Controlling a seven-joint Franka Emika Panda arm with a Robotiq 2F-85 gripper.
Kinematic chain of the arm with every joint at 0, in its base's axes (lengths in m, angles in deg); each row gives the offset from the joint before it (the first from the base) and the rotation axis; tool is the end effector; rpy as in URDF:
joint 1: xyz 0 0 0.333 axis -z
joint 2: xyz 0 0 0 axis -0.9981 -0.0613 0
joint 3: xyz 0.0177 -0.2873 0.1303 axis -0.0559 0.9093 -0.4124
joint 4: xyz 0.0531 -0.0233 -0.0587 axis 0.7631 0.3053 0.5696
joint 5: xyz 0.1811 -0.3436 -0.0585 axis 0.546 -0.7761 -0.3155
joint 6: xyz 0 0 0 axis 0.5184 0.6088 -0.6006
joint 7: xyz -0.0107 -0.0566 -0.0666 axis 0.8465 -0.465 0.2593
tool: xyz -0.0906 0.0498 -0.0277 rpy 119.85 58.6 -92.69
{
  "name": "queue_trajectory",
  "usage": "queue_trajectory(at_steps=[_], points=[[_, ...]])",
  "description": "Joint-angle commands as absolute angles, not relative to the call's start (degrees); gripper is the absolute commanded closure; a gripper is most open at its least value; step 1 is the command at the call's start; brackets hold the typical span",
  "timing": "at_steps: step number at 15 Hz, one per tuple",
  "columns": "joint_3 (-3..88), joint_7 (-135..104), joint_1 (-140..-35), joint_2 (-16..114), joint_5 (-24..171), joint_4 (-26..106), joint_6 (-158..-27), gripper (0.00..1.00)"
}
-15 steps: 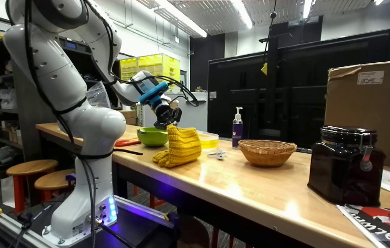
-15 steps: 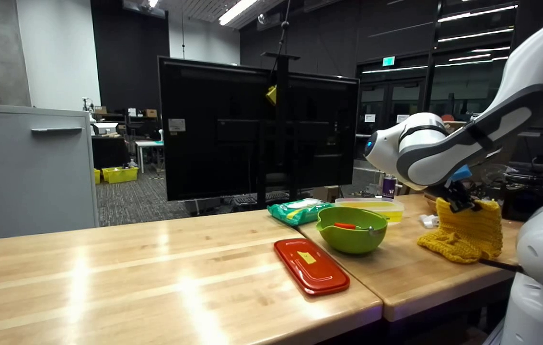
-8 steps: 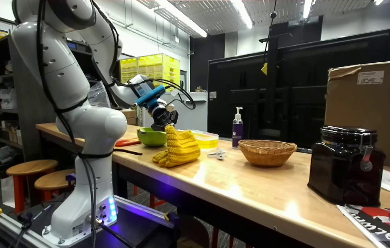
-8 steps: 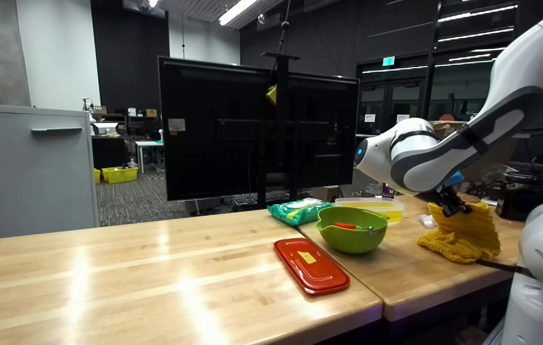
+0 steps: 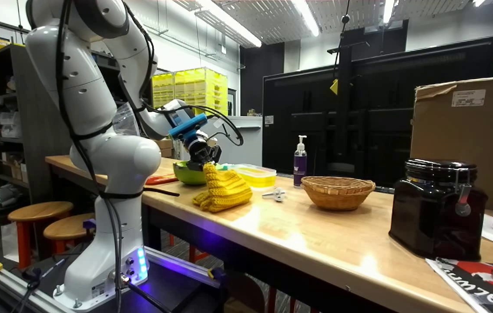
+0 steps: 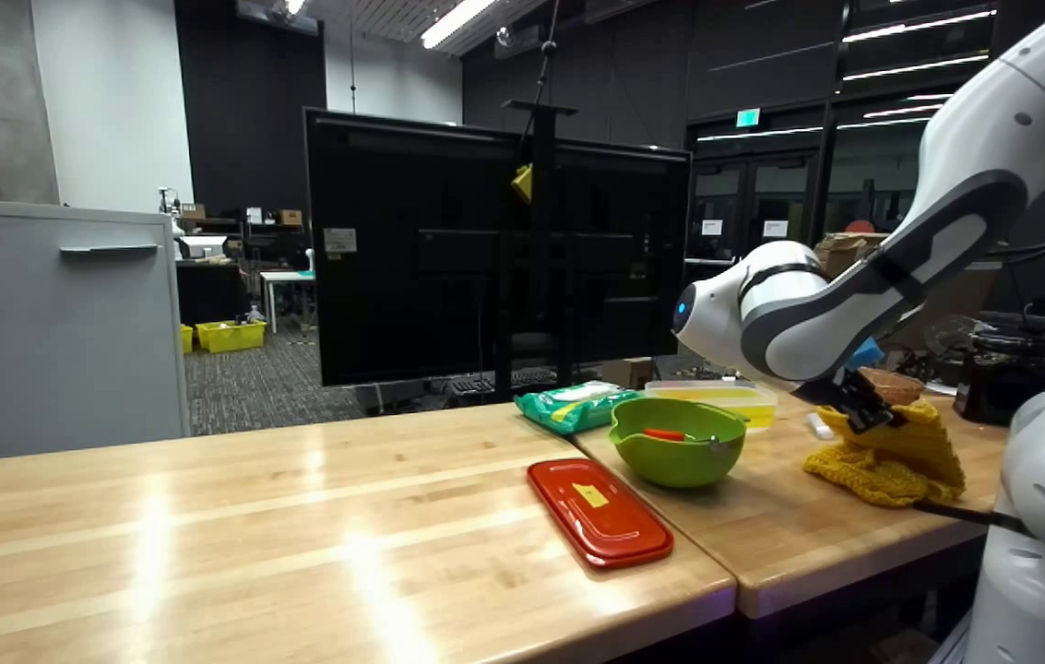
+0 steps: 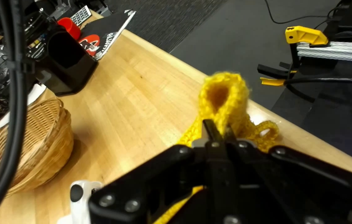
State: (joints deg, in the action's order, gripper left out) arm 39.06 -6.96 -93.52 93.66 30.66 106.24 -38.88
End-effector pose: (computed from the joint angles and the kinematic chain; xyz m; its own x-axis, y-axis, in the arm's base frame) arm 0.2751 -0.0535 0.3520 0.6475 0.0110 -0.7620 0.5877 -0.6437 0.4901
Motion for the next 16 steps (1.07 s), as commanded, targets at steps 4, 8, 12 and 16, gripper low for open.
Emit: queue_trajectory(at_steps=[4, 8, 12, 16], points=[[35.96, -9.59, -95.14, 89.51, 35.75, 106.16, -37.96, 0.99], [34.17, -10.71, -96.26, 86.97, 38.07, 106.12, -38.24, 0.99], [33.08, -11.13, -97.09, 84.22, 40.25, 106.09, -39.28, 0.99], [32.83, -10.82, -97.13, 82.4, 41.78, 106.54, -40.75, 0.99]])
